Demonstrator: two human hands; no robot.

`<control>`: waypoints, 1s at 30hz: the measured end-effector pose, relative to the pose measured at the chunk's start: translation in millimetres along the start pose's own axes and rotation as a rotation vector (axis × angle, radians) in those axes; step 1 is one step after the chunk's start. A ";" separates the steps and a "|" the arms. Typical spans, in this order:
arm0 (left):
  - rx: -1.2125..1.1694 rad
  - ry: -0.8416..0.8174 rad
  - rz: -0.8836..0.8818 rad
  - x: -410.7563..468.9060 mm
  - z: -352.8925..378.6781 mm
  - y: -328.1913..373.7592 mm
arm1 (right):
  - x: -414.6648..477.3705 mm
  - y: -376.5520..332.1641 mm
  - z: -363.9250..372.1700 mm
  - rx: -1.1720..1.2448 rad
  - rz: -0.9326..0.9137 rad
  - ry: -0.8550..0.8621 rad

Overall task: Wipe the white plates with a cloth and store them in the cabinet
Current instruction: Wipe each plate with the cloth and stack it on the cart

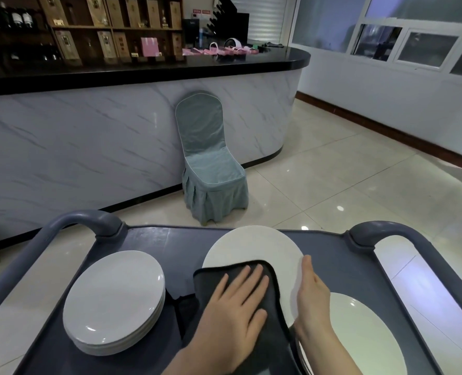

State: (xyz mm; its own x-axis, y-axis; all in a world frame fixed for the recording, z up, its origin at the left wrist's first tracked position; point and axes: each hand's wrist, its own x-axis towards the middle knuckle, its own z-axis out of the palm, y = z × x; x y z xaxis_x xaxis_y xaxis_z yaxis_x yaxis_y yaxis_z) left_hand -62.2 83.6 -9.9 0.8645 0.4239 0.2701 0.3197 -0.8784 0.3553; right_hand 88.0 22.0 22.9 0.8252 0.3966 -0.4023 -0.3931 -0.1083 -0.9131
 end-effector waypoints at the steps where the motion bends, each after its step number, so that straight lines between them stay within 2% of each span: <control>1: 0.003 -0.047 0.006 0.8 2.6 6.6 | -1.1 2.6 0.7 -0.026 -0.010 0.000; 4: 0.049 -0.116 -0.013 18.9 10.9 9.4 | -9.6 15.9 7.6 -0.109 -0.061 -0.031; 7: 0.057 -0.169 -0.072 41.2 8.5 -10.4 | -15.6 26.5 11.8 -0.072 -0.001 -0.084; 11: 0.120 -0.174 -0.208 43.0 -0.1 -45.6 | -11.0 15.3 6.2 -0.073 -0.004 -0.014; 15: 0.194 -0.165 -0.182 15.3 -4.9 -43.1 | -0.5 -8.7 -3.9 -0.018 -0.033 0.040; 18: 0.160 -0.113 -0.077 2.2 -1.1 -12.1 | 3.3 -10.8 -2.0 0.017 -0.021 0.050; 24: 0.106 -0.127 -0.032 30.4 0.6 -1.5 | -15.2 14.4 13.5 -0.056 0.020 -0.082; 27: 0.046 -0.137 -0.093 35.5 -1.2 -22.6 | -15.7 8.4 15.2 -0.061 0.017 -0.082; 30: 0.092 -0.129 -0.211 33.0 -7.4 -38.6 | -11.5 -3.0 11.9 -0.067 -0.021 -0.025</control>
State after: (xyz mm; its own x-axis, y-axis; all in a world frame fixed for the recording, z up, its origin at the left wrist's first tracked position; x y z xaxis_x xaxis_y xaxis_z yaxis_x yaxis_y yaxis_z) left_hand -48.9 133.1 -8.1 0.8154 0.5733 0.0804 0.5270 -0.7925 0.3070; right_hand 74.9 28.6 31.0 0.8218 0.4224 -0.3823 -0.3475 -0.1603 -0.9239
